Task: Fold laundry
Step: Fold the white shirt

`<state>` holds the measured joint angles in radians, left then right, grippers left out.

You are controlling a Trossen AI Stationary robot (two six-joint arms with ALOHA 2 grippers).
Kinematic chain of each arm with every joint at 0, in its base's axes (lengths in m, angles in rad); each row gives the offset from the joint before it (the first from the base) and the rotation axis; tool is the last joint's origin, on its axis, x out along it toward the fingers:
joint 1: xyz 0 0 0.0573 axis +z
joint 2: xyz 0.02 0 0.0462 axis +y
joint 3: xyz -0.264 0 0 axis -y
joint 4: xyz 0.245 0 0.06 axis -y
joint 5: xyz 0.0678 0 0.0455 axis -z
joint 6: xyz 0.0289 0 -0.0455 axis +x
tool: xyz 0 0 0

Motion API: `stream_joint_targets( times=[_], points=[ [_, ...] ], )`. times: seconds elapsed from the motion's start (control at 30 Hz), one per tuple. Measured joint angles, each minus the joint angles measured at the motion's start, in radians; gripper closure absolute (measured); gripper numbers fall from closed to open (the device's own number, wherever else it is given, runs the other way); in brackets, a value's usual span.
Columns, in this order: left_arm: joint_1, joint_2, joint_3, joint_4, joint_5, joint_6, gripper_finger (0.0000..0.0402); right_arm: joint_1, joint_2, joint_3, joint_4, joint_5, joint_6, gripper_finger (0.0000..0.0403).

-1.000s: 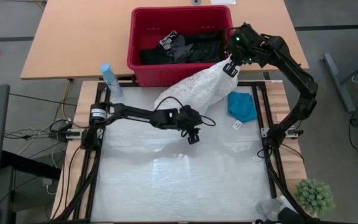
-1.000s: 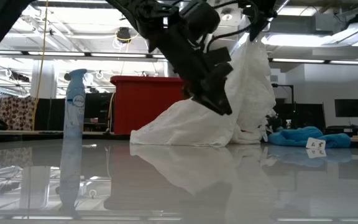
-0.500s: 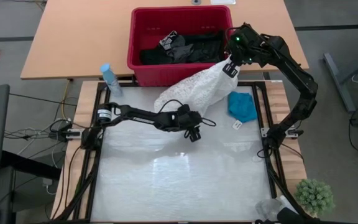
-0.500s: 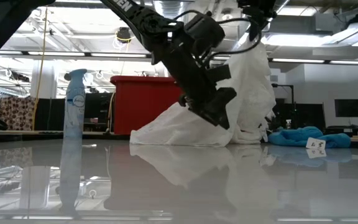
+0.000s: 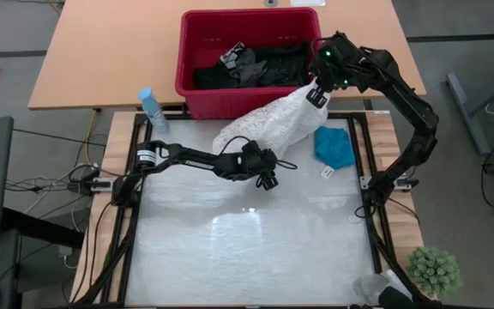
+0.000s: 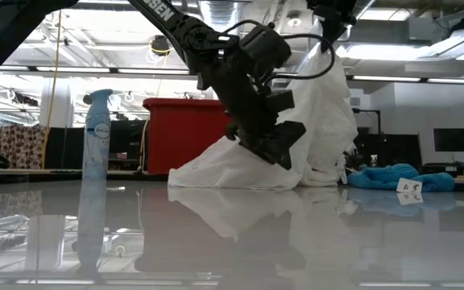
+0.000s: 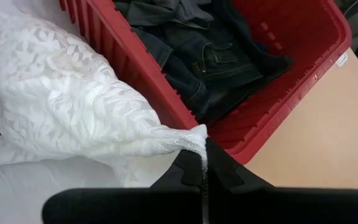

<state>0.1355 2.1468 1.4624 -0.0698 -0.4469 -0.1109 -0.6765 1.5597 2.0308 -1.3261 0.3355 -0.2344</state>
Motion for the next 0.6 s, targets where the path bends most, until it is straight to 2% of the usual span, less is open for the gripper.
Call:
stream_joint_targets(
  times=[0.23, 0.4, 0.5, 0.6],
  points=[
    [0.005, 0.059, 0.0, 0.022, 0.041, -0.03, 0.0191, 0.0, 0.0, 0.0, 0.0, 0.0, -0.003, 0.0383],
    [0.001, 0.065, 0.0, -0.005, -0.007, -0.082, 0.0191, 0.001, 0.0, 0.0, 0.0, 0.0, -0.004, 0.0382],
    [0.011, 0.064, 0.0, -0.03, 0.036, -0.147, 0.0194, 0.001, 0.0, 0.0, 0.003, 0.0, -0.01, 0.0381],
    [0.02, 0.078, 0.002, -0.071, 0.094, -0.226, 0.0215, 0.001, 0.0, 0.0, 0.002, 0.0, -0.01, 0.0382]
  ],
)
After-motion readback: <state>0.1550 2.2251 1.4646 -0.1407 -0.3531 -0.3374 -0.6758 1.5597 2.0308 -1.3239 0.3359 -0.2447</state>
